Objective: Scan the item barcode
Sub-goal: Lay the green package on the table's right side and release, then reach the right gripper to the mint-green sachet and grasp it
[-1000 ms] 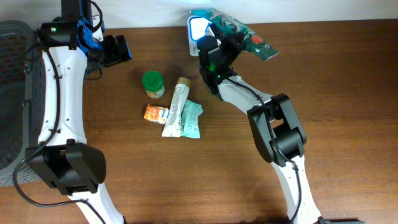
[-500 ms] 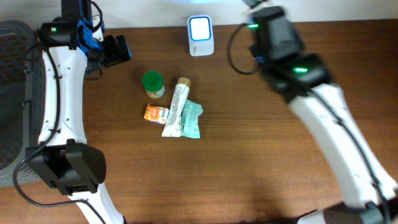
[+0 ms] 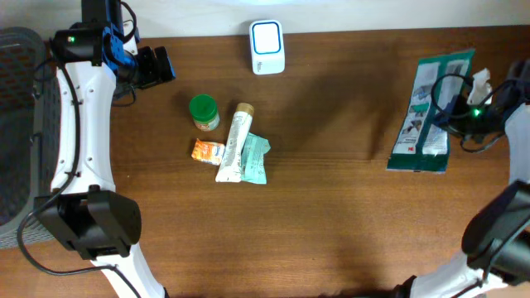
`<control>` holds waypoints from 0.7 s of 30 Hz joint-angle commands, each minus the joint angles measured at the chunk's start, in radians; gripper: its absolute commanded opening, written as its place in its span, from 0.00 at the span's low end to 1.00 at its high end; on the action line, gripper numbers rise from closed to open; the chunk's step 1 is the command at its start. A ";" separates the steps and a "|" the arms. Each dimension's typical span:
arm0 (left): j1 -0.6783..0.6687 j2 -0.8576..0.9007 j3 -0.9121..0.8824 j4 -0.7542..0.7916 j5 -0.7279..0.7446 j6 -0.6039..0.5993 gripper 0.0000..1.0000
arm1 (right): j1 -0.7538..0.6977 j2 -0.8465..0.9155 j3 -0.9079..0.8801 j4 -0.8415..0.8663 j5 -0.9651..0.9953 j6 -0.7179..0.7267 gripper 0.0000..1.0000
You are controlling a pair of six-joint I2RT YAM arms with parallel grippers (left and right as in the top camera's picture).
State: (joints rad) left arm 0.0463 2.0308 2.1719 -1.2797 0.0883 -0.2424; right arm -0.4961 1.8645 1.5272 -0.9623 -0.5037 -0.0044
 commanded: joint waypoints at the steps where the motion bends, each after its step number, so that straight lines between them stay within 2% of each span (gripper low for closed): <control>1: 0.002 -0.010 0.009 -0.001 -0.007 0.006 0.99 | -0.051 0.063 -0.016 0.021 0.007 0.023 0.06; 2: 0.002 -0.010 0.009 -0.001 -0.007 0.006 0.99 | -0.066 0.075 -0.016 0.019 0.043 0.040 0.24; 3: 0.002 -0.010 0.009 -0.001 -0.007 0.006 0.99 | -0.091 0.075 -0.014 0.006 0.064 0.043 0.66; 4: 0.002 -0.010 0.009 -0.001 -0.007 0.006 0.99 | -0.102 0.072 -0.004 -0.003 0.063 0.043 0.76; 8: 0.002 -0.010 0.009 -0.001 -0.007 0.006 0.99 | -0.106 0.069 0.186 -0.217 -0.009 -0.018 0.91; 10: 0.002 -0.010 0.009 -0.001 -0.007 0.006 0.99 | -0.060 0.060 0.262 -0.315 -0.021 -0.027 0.93; 12: 0.002 -0.010 0.009 -0.001 -0.007 0.006 0.99 | 0.022 0.055 0.282 -0.359 -0.088 -0.097 0.96; 15: 0.002 -0.010 0.009 -0.001 -0.007 0.006 0.99 | 0.195 0.055 0.258 -0.354 -0.095 -0.166 0.98; 19: 0.002 -0.010 0.009 -0.001 -0.007 0.006 0.99 | 0.494 0.067 0.246 -0.217 -0.061 -0.202 0.99; 21: 0.002 -0.010 0.009 -0.001 -0.007 0.006 0.99 | 0.581 0.079 0.246 -0.163 -0.032 -0.196 0.99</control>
State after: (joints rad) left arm 0.0463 2.0308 2.1719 -1.2800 0.0883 -0.2424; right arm -0.0147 1.9385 1.7779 -1.1603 -0.5648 -0.1764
